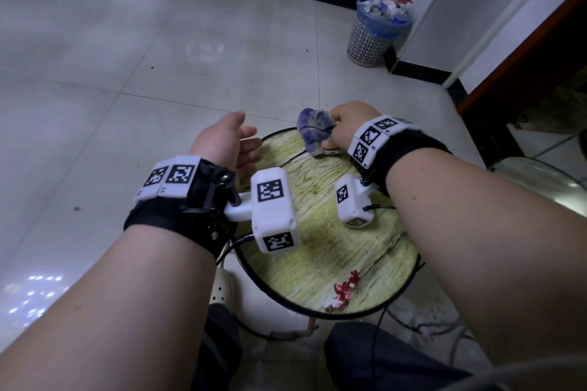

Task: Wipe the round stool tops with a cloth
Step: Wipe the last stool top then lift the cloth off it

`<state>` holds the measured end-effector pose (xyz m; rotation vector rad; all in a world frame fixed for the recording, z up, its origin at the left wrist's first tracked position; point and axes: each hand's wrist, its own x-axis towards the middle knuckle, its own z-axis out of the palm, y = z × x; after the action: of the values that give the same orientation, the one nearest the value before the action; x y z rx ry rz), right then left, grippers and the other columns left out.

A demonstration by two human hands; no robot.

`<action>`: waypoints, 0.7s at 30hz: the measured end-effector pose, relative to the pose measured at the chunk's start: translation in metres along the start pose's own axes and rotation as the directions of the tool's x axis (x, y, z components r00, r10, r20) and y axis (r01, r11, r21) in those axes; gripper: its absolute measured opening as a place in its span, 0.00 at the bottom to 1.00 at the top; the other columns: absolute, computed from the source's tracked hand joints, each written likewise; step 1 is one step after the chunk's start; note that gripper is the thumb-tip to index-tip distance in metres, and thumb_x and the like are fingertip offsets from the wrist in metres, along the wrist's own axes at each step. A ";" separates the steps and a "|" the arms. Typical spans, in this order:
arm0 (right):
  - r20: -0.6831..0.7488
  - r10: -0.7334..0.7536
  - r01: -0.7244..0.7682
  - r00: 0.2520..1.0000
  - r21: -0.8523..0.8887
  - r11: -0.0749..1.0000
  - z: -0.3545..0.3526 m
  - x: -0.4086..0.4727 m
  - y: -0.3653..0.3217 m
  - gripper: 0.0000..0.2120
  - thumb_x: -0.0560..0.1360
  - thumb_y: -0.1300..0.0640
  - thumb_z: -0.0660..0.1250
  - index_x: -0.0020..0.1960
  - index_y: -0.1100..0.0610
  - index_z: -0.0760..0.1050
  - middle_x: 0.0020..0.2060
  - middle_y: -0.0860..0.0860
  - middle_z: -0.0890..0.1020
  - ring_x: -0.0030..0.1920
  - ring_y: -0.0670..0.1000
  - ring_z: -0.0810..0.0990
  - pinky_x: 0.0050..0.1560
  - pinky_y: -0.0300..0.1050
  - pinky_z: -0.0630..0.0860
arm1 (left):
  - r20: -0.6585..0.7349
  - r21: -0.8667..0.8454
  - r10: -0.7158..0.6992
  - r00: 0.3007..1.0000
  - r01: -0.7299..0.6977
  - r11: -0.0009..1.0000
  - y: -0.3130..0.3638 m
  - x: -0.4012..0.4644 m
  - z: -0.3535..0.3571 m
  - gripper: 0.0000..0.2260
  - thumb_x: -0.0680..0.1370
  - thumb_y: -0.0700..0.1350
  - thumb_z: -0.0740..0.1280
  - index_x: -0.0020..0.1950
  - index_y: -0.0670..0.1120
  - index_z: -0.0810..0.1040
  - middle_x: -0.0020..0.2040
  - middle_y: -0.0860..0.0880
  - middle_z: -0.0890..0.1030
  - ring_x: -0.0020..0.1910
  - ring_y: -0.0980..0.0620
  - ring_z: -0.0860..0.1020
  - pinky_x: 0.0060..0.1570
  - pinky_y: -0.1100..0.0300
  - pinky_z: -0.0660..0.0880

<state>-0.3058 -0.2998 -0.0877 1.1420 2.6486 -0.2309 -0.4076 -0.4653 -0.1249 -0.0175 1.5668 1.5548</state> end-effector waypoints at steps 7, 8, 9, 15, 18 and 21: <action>0.015 0.045 -0.045 0.999 -0.021 0.999 -0.005 -0.003 0.014 0.13 0.73 0.55 0.69 0.55 0.59 0.77 0.52 0.57 0.80 0.50 0.57 0.77 0.46 0.41 0.69 | 0.006 0.009 0.006 1.000 -0.006 1.000 -0.001 0.004 -0.002 0.15 0.79 0.56 0.57 0.46 0.46 0.76 0.46 0.46 0.81 0.42 0.49 0.77 0.40 0.57 0.71; 0.026 0.045 -0.045 0.999 -0.028 0.999 -0.006 -0.004 0.014 0.14 0.74 0.54 0.69 0.56 0.60 0.77 0.53 0.57 0.79 0.52 0.57 0.78 0.47 0.41 0.69 | 0.010 0.016 0.006 1.000 -0.006 1.000 -0.001 0.004 0.000 0.15 0.79 0.56 0.57 0.45 0.46 0.76 0.46 0.46 0.81 0.42 0.49 0.77 0.41 0.57 0.71; 0.037 0.044 -0.042 0.998 -0.039 0.998 -0.007 -0.005 0.013 0.14 0.74 0.54 0.69 0.57 0.60 0.76 0.54 0.57 0.79 0.54 0.58 0.78 0.48 0.41 0.69 | 0.013 0.022 0.006 1.000 -0.006 1.000 -0.001 0.004 0.001 0.16 0.79 0.56 0.57 0.45 0.46 0.76 0.45 0.46 0.81 0.42 0.49 0.77 0.42 0.57 0.71; 0.069 0.034 -0.028 0.997 -0.077 0.997 -0.008 -0.019 0.012 0.12 0.74 0.53 0.69 0.52 0.59 0.75 0.52 0.57 0.78 0.47 0.55 0.74 0.45 0.40 0.67 | 0.017 0.040 0.004 1.000 -0.005 0.999 0.000 0.003 0.004 0.16 0.79 0.56 0.57 0.45 0.45 0.76 0.46 0.46 0.80 0.44 0.48 0.76 0.49 0.54 0.71; 0.065 0.033 -0.030 0.997 -0.057 0.998 -0.003 -0.026 0.013 0.10 0.72 0.53 0.70 0.48 0.57 0.74 0.50 0.56 0.78 0.46 0.55 0.74 0.44 0.41 0.68 | 0.018 0.048 0.019 1.000 -0.020 0.999 0.000 0.002 0.005 0.16 0.79 0.56 0.57 0.44 0.46 0.76 0.45 0.46 0.80 0.44 0.48 0.77 0.48 0.54 0.71; 0.058 0.041 -0.039 0.997 -0.035 0.999 0.001 -0.033 0.014 0.13 0.73 0.54 0.70 0.54 0.59 0.76 0.52 0.56 0.79 0.52 0.57 0.77 0.46 0.41 0.69 | 0.028 0.054 0.031 0.999 -0.033 0.998 -0.001 0.000 0.008 0.16 0.79 0.56 0.57 0.44 0.46 0.76 0.45 0.47 0.80 0.45 0.48 0.77 0.50 0.53 0.71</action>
<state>-0.2734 -0.3137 -0.0802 1.1579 2.5663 -0.2090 -0.4021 -0.4590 -0.1236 0.0588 1.5948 1.5303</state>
